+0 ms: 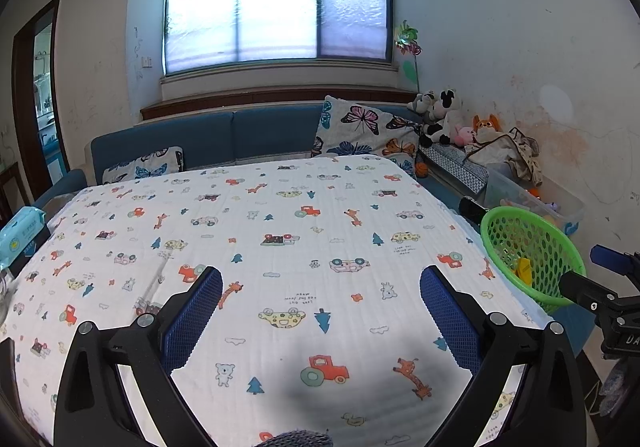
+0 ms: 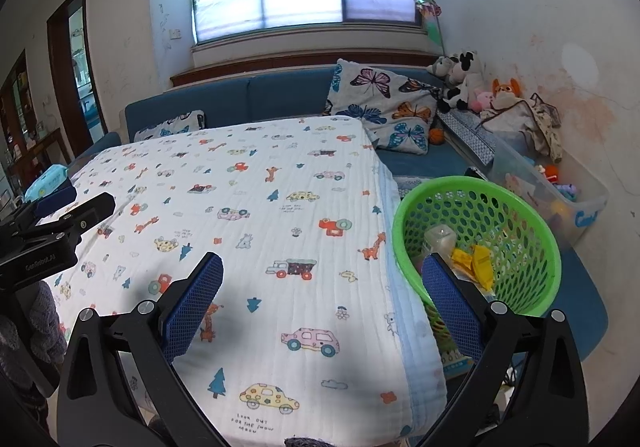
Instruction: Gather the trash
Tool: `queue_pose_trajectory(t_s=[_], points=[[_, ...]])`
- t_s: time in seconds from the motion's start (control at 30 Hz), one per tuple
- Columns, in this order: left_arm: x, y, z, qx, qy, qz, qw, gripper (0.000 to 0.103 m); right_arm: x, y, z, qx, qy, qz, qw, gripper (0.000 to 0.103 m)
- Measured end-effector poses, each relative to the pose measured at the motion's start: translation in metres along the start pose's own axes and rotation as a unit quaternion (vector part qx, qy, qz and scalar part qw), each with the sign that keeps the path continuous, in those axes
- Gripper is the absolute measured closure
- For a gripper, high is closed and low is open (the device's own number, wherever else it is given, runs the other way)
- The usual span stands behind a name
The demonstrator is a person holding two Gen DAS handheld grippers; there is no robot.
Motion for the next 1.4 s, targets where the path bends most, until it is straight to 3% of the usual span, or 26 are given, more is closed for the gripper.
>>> queue_pose_trajectory(t_s=[1.4], points=[[0.0065,-0.0066,-0.0002,0.001,-0.005,-0.002,1.0000,0.007,-0.0033,0.0000,-0.0002,0.003,0.005,-0.001,1.000,0.004]])
Point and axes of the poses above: each gripper's, at about its wrist camera, not at the fingertips, and z roughly against the way its jaws point, x to its right, y to its top, the point moved 2 cm from there along -z, roughly the way its jaws point, and after that the axes turned 10 degrees about y, right-handed, at the moved point
